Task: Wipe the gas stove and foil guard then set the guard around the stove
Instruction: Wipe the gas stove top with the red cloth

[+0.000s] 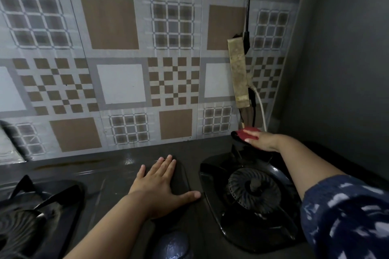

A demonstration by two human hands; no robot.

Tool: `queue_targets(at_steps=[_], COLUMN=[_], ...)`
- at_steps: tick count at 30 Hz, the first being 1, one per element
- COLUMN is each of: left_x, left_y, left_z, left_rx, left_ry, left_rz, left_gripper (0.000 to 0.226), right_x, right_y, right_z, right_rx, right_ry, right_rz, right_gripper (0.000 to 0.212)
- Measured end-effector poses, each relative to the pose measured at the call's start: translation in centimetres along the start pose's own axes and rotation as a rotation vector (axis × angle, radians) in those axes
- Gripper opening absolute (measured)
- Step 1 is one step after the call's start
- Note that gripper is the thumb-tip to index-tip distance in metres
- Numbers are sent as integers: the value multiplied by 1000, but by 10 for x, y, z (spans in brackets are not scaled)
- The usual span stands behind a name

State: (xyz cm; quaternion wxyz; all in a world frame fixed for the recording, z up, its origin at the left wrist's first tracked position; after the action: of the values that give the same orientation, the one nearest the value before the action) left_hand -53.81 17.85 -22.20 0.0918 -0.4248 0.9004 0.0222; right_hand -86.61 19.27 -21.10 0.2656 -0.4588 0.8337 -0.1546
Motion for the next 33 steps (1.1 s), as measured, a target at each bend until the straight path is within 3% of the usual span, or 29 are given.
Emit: queue_targets(at_steps=[9, 12, 17, 21, 25, 33], left_x=[-1, 0, -2, -15, -46, -116], left_y=[1, 1, 5, -5, -41, -125], left_z=[0, -1, -7, -15, -17, -32], left_rx=[-13, -16, -18, -52, 57, 55], left_ry=[-27, -43, -56, 19, 48, 188], left_rz=[-4, -2, 29, 54, 23, -1], left_gripper=[133, 135, 117, 101, 86, 62], right_x=[-29, -51, -98, -125, -146, -167], right_y=[10, -10, -69, -119, -168, -217], right_z=[-48, -59, -47, -14, 45, 174], right_rx=[56, 90, 150, 154, 108, 72], right_ry=[311, 339, 303, 255, 188, 167], right_rz=[18, -109, -307, -414, -472, -373], right_gripper=[41, 42, 46, 47, 49, 46])
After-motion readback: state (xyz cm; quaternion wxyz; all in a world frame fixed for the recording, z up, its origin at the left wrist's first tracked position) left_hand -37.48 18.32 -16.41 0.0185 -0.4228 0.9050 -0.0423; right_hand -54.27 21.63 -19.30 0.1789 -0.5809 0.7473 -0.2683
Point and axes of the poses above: each hand's wrist, its own x-axis towards the middle knuckle, its own z-axis out of the palm, y = z × x, the point moved 8 cm from there along x, towards the middle knuckle, and after that the axes turned 11 degrees about x, right-handed, at the moved point
